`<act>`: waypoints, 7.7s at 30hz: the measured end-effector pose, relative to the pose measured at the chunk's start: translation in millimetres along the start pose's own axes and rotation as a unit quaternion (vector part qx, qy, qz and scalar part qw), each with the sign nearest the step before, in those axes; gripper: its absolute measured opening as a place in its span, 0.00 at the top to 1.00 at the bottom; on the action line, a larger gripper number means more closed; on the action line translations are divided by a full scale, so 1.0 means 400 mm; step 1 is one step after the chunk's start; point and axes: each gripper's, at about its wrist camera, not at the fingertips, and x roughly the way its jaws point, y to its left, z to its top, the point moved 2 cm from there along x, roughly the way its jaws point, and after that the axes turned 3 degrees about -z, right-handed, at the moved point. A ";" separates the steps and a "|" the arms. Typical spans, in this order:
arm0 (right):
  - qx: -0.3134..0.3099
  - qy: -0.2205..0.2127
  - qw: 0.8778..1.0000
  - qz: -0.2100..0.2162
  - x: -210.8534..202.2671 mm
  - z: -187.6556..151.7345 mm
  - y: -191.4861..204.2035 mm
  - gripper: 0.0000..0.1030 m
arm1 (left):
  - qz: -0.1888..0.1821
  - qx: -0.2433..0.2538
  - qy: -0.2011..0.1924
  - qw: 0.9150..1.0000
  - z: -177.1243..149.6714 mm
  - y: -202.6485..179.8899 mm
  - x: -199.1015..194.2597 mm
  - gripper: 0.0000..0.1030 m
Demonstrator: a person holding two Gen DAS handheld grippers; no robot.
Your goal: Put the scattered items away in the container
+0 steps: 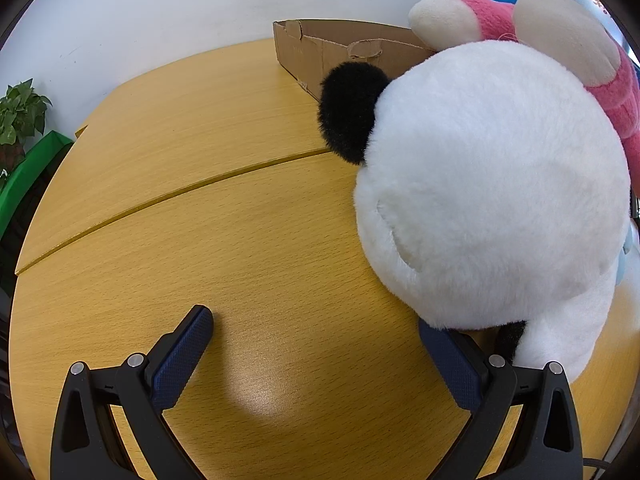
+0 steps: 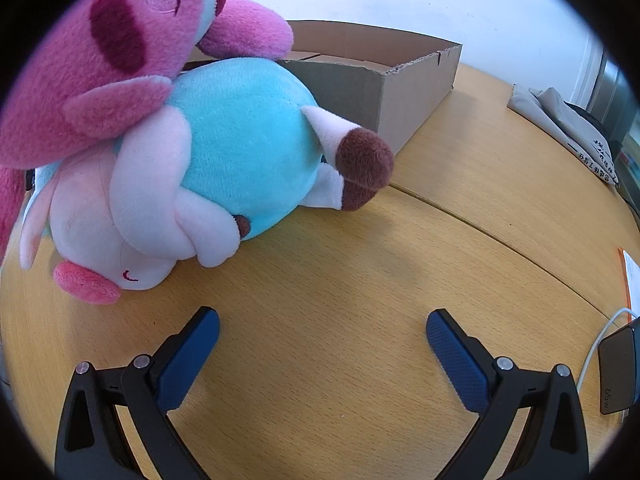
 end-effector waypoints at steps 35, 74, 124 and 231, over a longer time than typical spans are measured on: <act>0.157 -0.194 0.962 -0.110 -0.483 0.080 0.386 0.00 | 0.115 -0.132 -0.170 0.970 0.081 -0.461 -0.476 0.00; 0.160 -0.090 0.970 -0.160 -0.394 0.153 0.484 0.00 | 0.070 -0.105 -0.143 0.982 0.163 -0.610 -0.382 0.00; 0.252 -0.102 0.962 -0.038 -0.258 0.215 0.237 0.09 | -0.121 -0.038 -0.071 0.989 0.396 -0.599 -0.174 0.17; 0.156 -0.104 0.975 -0.115 -0.217 0.395 0.556 0.20 | 0.012 -0.126 -0.137 0.982 0.257 -0.483 -0.342 0.00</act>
